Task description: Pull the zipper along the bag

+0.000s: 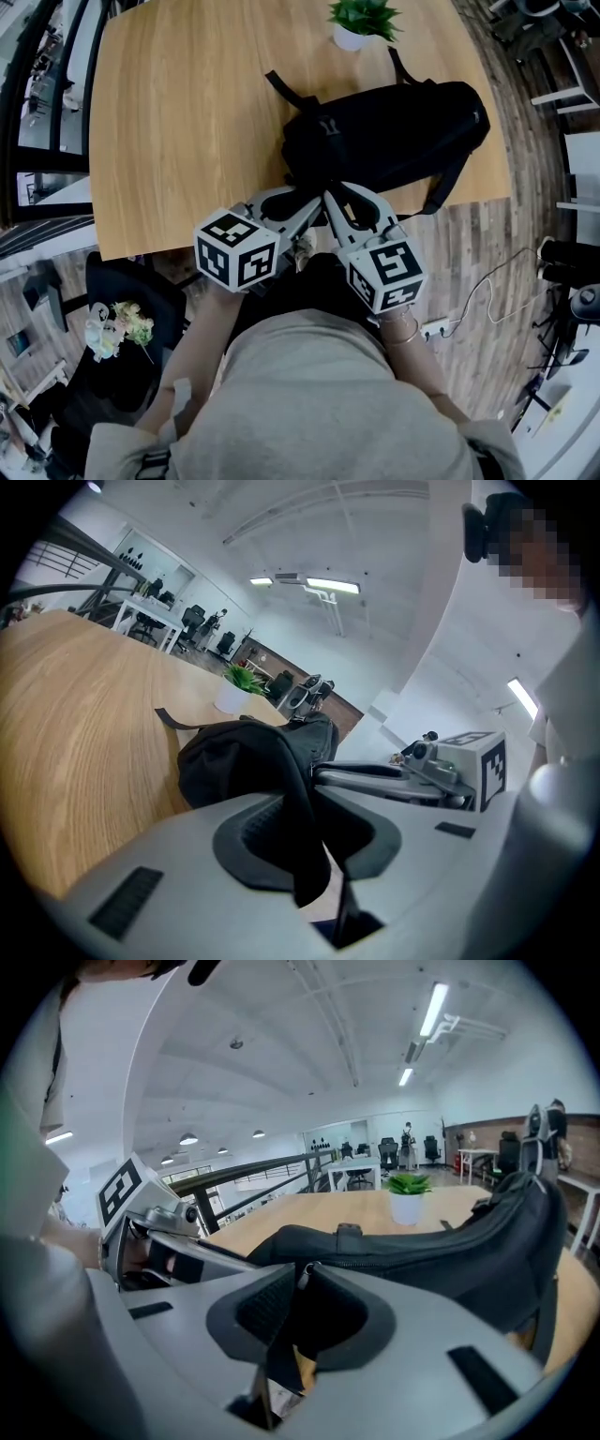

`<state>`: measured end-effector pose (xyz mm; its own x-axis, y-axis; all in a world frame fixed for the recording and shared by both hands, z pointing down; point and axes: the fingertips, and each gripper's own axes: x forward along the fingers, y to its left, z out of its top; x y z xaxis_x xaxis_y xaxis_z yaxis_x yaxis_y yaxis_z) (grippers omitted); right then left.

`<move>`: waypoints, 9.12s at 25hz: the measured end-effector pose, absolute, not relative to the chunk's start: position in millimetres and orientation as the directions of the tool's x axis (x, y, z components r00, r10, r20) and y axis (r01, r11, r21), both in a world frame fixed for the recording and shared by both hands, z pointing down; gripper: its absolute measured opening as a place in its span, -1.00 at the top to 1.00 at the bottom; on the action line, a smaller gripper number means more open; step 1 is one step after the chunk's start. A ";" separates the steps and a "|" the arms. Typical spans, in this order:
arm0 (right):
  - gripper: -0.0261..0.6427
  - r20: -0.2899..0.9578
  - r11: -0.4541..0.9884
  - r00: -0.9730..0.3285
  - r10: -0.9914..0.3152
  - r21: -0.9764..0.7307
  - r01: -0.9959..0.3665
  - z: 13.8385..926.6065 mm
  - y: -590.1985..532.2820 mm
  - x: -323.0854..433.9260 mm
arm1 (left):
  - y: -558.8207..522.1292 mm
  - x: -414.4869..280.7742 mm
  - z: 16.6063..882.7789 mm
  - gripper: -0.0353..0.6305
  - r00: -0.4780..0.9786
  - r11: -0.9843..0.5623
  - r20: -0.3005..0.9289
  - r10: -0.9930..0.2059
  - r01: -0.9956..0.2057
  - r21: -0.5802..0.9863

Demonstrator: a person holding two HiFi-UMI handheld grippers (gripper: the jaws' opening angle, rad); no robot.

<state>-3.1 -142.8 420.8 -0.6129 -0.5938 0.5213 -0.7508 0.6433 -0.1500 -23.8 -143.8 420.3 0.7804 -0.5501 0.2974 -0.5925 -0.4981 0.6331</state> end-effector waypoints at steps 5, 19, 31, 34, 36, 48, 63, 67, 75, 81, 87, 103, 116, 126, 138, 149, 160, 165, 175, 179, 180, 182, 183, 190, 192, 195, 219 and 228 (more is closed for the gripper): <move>0.73 0.524 0.621 -0.615 -0.589 -0.193 -0.759 428.8 -145.7 -1.0 | -143.5 -22.7 423.4 0.66 0.785 -0.507 0.302 -0.540 -0.590 0.628; 0.57 0.518 0.571 -0.644 -0.563 -0.320 -0.756 444.3 -148.9 8.3 | -141.9 -19.6 429.3 0.69 0.779 -0.510 0.328 -0.534 -0.607 0.610; 0.75 0.526 0.589 -0.587 -0.615 -0.189 -0.786 435.0 -149.1 23.6 | -142.8 -18.1 430.8 0.69 0.784 -0.501 0.317 -0.534 -0.595 0.629; 0.68 0.535 0.626 -0.597 -0.599 -0.152 -0.765 436.6 -145.9 20.8 | -142.9 -18.3 430.2 0.69 0.785 -0.499 0.316 -0.534 -0.593 0.632; 0.63 0.543 0.664 -0.596 -0.591 -0.091 -0.742 438.5 -146.0 18.9 | -142.9 -18.7 429.8 0.69 0.785 -0.496 0.316 -0.534 -0.593 0.634; 0.65 0.581 0.772 -0.557 -0.593 0.216 -0.597 443.1 -148.4 3.2 | -141.9 -17.0 429.4 0.69 0.788 -0.505 0.326 -0.523 -0.594 0.626; 0.77 0.573 0.745 -0.509 -0.642 0.311 -0.590 445.3 -147.7 7.2 | -139.9 -14.6 430.0 0.70 0.797 -0.510 0.326 -0.509 -0.584 0.631; 0.76 0.571 0.734 -0.501 -0.650 0.301 -0.609 441.2 -147.9 10.4 | -141.2 -15.2 430.4 0.70 0.798 -0.510 0.323 -0.509 -0.581 0.634; 0.76 0.557 0.711 -0.477 -0.680 0.341 -0.615 431.6 -145.7 10.9 | -140.4 -16.2 427.3 0.70 0.810 -0.526 0.316 -0.494 -0.568 0.634; 0.76 0.552 0.685 -0.438 -0.710 0.396 -0.611 426.6 -144.6 12.5 | -140.6 -15.8 425.4 0.70 0.825 -0.543 0.306 -0.476 -0.549 0.636; 0.74 0.543 0.655 -0.399 -0.739 0.441 -0.614 425.5 -144.4 14.3 | -140.3 -15.8 424.1 0.70 0.835 -0.558 0.300 -0.462 -0.536 0.633; 0.79 0.485 0.616 -0.388 -0.784 0.526 -0.587 412.5 -144.0 6.9 | -141.5 -20.2 417.3 0.69 0.847 -0.581 0.272 -0.456 -0.515 0.631; 0.77 0.513 0.665 -0.434 -0.741 0.467 -0.583 419.7 -140.2 -0.6 | -142.1 -23.1 416.7 0.69 0.851 -0.590 0.267 -0.453 -0.510 0.626; 0.73 0.538 0.716 -0.506 -0.674 0.307 -0.628 433.3 -148.1 -6.6 | -141.4 -23.9 418.8 0.71 0.846 -0.592 0.286 -0.450 -0.522 0.614; 0.85 0.538 0.705 -0.501 -0.678 0.284 -0.649 441.6 -157.1 -1.6 | -141.3 -23.6 422.5 0.73 0.851 -0.594 0.289 -0.438 -0.515 0.618; 0.89 0.522 0.662 -0.501 -0.690 0.176 -0.728 424.0 -156.7 15.4 | -148.2 -30.7 421.1 0.75 0.834 -0.575 0.278 -0.476 -0.535 0.619; 0.89 0.536 0.670 -0.549 -0.642 0.045 -0.741 422.0 -180.8 63.6 | -157.1 -41.7 420.4 0.75 0.717 -0.464 0.315 -0.622 -0.661 0.589; 0.89 0.513 0.672 -0.584 -0.630 -0.018 -0.740 416.6 -197.3 90.4 | -159.8 -50.8 419.7 0.75 0.619 -0.376 0.340 -0.708 -0.738 0.560; 0.90 0.473 0.694 -0.615 -0.631 -0.010 -0.720 400.8 -226.1 156.3 | -153.1 -64.9 419.6 0.77 0.448 -0.246 0.386 -0.807 -0.848 0.470; 0.89 0.466 0.757 -0.670 -0.577 -0.003 -0.654 402.8 -217.7 139.9 | -150.2 -62.5 420.8 0.76 0.393 -0.194 0.401 -0.827 -0.870 0.452; 0.89 0.465 0.770 -0.682 -0.565 0.000 -0.638 403.1 -216.0 135.0 | -149.8 -61.9 420.6 0.76 0.378 -0.183 0.408 -0.831 -0.878 0.441; 0.79 0.463 0.800 -0.707 -0.534 0.006 -0.600 403.4 -212.4 124.2 | -148.9 -61.4 418.8 0.76 0.342 -0.163 0.422 -0.840 -0.900 0.405; 0.69 0.463 0.813 -0.719 -0.519 0.006 -0.582 403.8 -211.0 119.2 | -148.3 -61.8 417.2 0.75 0.320 -0.153 0.428 -0.845 -0.913 0.379; 0.59 0.473 0.858 -0.755 -0.454 0.005 -0.513 409.7 -206.7 104.2 | -150.6 -56.3 381.9 0.41 0.229 -0.185 0.410 -0.883 -0.972 0.146; 0.57 0.486 0.873 -0.762 -0.428 0.006 -0.487 413.1 -204.8 101.6 | -156.8 -38.2 374.8 0.37 0.275 -0.261 0.414 -0.868 -0.961 0.093; 0.53 0.515 0.893 -0.759 -0.399 0.031 -0.449 418.2 -205.0 98.5 | -168.8 -6.1 374.1 0.33 0.350 -0.380 0.440 -0.827 -0.925 0.021; 0.77 0.635 0.926 -0.675 -0.377 0.243 -0.289 435.5 -198.4 90.6 | -196.4 77.1 416.9 0.33 0.445 -0.685 0.651 -0.615 -0.710 -0.162; 0.89 0.623 0.929 -0.690 -0.368 0.215 -0.301 427.1 -192.5 93.6 | -199.6 79.1 431.7 0.50 0.363 -0.702 0.704 -0.610 -0.659 -0.269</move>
<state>93.6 -192.5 427.1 -0.6900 -0.3678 0.6234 -0.3009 0.9291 0.2150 79.1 -199.6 431.7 0.3633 -0.6104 0.7038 -0.6593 -0.7023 -0.2687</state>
